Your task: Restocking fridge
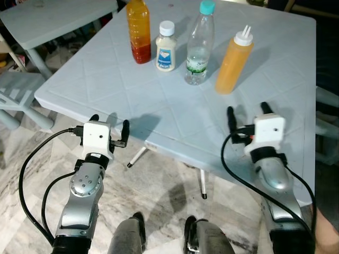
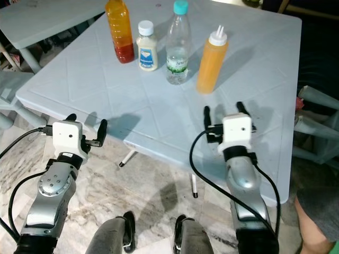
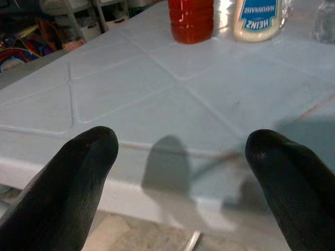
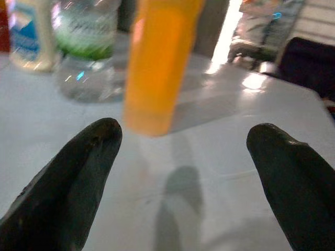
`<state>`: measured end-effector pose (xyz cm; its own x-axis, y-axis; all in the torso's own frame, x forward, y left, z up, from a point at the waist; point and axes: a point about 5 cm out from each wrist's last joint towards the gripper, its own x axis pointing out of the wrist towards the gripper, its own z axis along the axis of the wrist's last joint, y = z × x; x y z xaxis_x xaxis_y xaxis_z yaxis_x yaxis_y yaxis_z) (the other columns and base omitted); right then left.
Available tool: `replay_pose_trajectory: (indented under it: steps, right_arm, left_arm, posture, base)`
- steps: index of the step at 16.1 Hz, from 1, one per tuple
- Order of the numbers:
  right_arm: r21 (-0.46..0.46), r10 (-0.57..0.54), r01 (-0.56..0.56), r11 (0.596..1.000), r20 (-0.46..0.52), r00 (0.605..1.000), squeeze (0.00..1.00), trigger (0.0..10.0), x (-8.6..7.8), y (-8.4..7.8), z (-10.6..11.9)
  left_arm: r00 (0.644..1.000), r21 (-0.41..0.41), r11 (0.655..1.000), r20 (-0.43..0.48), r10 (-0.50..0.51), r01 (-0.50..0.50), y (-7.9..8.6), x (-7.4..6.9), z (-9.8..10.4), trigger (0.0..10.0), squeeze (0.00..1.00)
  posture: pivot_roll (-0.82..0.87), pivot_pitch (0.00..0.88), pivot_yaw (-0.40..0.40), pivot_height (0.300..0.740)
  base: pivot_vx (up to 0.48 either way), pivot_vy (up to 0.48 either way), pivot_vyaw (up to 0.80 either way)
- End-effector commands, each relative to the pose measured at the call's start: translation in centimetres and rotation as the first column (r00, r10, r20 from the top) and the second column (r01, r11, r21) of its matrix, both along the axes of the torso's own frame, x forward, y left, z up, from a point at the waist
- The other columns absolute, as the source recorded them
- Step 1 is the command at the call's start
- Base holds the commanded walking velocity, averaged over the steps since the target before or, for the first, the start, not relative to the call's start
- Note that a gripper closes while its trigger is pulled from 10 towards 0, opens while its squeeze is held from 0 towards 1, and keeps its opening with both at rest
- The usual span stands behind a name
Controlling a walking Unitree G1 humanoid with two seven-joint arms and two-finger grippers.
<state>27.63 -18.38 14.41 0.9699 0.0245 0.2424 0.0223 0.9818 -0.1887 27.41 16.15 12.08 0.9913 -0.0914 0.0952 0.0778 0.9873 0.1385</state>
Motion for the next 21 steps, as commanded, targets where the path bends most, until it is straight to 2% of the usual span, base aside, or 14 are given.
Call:
replay_pose_trajectory:
  steps: [1,4,7,10,13,16,21]
  right_arm:
    - [0.039,-0.026,0.025,0.999,0.030,0.999,0.00,10.0,-0.9,0.0,0.6]
    - [0.078,-0.037,0.038,0.996,-0.016,0.999,0.00,10.0,-2.3,0.6,-0.8]
    - [0.067,0.002,-0.001,0.998,-0.009,1.000,0.00,10.0,-1.3,1.7,-0.7]
    - [0.047,0.010,-0.011,0.999,0.009,1.000,0.00,10.0,0.2,1.2,0.2]
    - [0.040,-0.002,0.001,0.999,0.011,1.000,0.00,10.0,0.5,0.8,0.2]
    - [0.033,-0.002,0.001,0.999,0.004,1.000,0.00,10.0,0.2,1.2,-0.3]
    - [0.039,-0.005,0.005,0.999,-0.012,1.000,0.00,10.0,-0.2,1.4,-0.8]
  left_arm:
    - [1.000,-0.013,1.000,0.023,0.017,-0.016,0.7,-0.4,0.5,10.0,0.00]
    - [0.999,-0.023,0.999,0.011,0.041,-0.041,1.4,-0.6,-0.1,10.0,0.00]
    - [1.000,-0.045,0.999,0.011,0.018,-0.018,0.5,0.6,-0.2,10.0,0.00]
    - [1.000,-0.058,0.998,0.017,-0.021,0.022,-0.7,1.8,-0.2,10.0,0.00]
    - [0.999,-0.058,0.998,0.023,-0.028,0.030,-0.8,2.2,-0.2,10.0,0.00]
    - [0.997,-0.045,0.997,0.053,-0.057,0.059,-0.8,2.5,0.3,10.0,0.00]
    - [0.997,-0.051,0.996,0.043,-0.071,0.073,-1.0,2.3,-0.2,10.0,0.00]
  posture:
    - [0.01,0.130,0.001,0.740]
    - [0.01,0.072,-0.002,0.740]
    - [0.01,0.003,-0.015,0.740]
    - [-0.01,0.000,-0.026,0.740]
    - [-0.01,0.000,-0.018,0.740]
    - [-0.01,0.017,-0.013,0.740]
    - [-0.02,0.030,-0.002,0.740]
  base:
    - [0.000,0.000,0.00]
    - [0.000,0.000,0.00]
    - [0.000,0.000,0.00]
    - [0.000,0.000,0.00]
    - [0.000,0.000,0.00]
    - [0.281,0.000,0.00]
    - [0.353,0.000,0.00]
